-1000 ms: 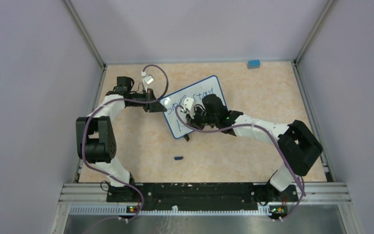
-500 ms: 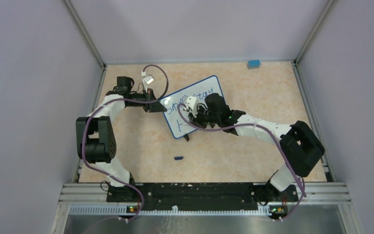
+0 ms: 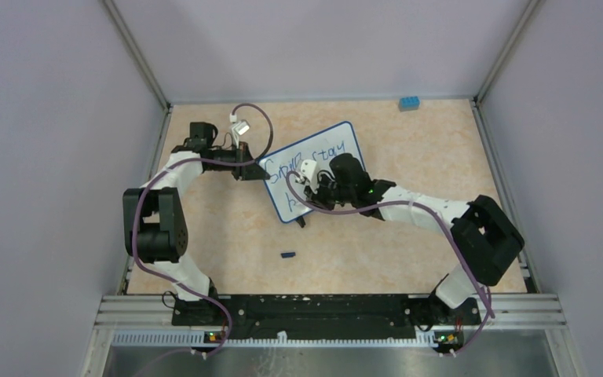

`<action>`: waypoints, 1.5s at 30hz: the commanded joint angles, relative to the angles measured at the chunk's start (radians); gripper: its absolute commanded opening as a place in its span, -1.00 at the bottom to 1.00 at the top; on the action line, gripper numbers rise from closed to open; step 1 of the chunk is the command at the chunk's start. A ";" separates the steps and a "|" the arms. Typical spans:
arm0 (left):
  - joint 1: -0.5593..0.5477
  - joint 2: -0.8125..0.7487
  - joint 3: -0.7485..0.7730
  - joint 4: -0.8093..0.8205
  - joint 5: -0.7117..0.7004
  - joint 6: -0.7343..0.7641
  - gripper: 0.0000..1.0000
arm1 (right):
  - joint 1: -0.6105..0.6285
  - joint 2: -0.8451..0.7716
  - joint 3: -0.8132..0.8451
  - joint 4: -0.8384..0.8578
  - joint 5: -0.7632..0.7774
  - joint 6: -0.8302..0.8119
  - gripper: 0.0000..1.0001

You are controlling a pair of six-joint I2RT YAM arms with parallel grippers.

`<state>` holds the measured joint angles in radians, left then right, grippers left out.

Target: Write a sentence on the whiteboard

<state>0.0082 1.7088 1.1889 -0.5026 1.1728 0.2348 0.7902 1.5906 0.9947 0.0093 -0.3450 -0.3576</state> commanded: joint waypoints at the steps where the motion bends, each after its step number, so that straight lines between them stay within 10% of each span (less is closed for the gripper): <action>1: -0.021 0.005 0.024 -0.016 -0.019 0.027 -1.00 | 0.022 0.009 0.010 0.022 0.001 -0.009 -1.00; 45: -0.021 0.007 0.021 -0.018 -0.020 0.035 -1.00 | -0.023 -0.033 0.101 -0.060 -0.073 0.069 -1.00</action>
<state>0.0017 1.7088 1.1915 -0.5087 1.1706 0.2382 0.7582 1.5772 1.0336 -0.0772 -0.4225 -0.3012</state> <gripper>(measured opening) 0.093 0.087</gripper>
